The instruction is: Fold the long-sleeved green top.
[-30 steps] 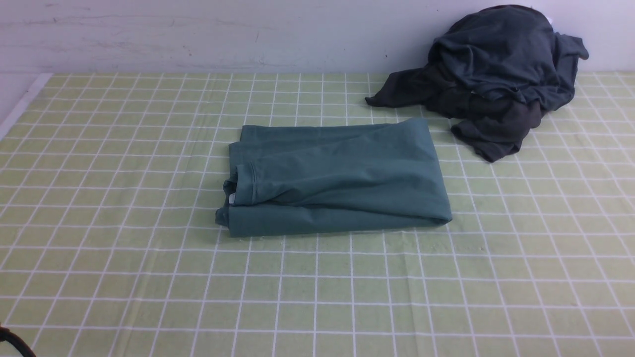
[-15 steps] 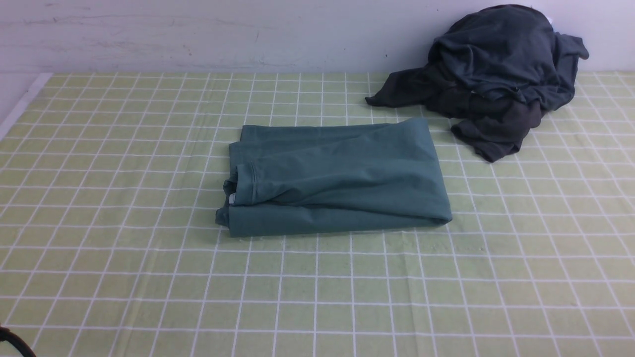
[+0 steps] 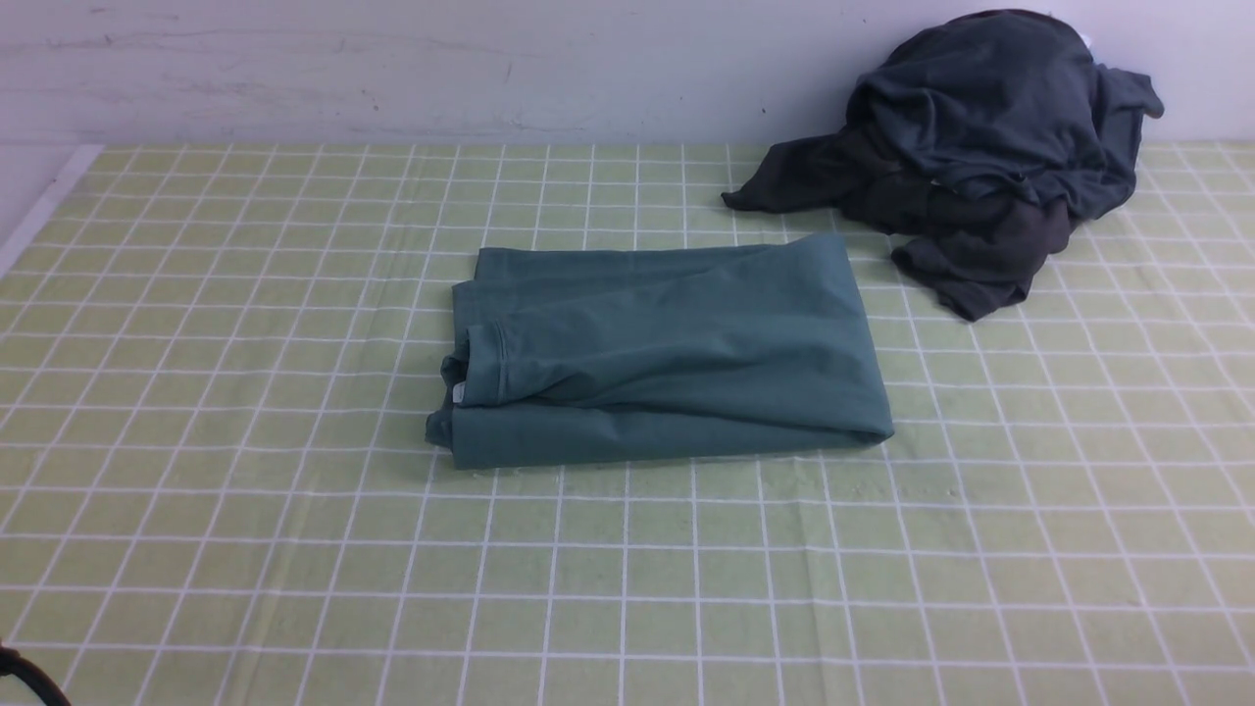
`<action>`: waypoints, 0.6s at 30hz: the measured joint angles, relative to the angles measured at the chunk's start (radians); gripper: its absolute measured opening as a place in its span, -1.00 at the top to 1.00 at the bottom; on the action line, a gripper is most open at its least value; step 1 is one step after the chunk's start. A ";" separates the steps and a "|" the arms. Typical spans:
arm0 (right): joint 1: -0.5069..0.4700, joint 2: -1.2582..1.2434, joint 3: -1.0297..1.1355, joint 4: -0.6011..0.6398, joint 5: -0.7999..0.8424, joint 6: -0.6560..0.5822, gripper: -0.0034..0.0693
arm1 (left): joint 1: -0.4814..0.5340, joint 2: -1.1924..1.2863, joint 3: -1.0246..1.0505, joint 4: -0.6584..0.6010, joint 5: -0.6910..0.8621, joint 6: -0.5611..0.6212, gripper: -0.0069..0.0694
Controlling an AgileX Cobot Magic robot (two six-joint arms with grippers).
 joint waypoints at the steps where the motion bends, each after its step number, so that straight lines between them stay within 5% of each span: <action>1: 0.000 0.000 0.000 0.000 0.000 0.000 0.94 | 0.000 0.000 0.000 0.000 0.000 0.000 0.83; 18: 0.000 0.000 0.000 0.001 0.001 0.001 0.94 | 0.000 -0.194 0.117 0.002 -0.104 0.000 0.83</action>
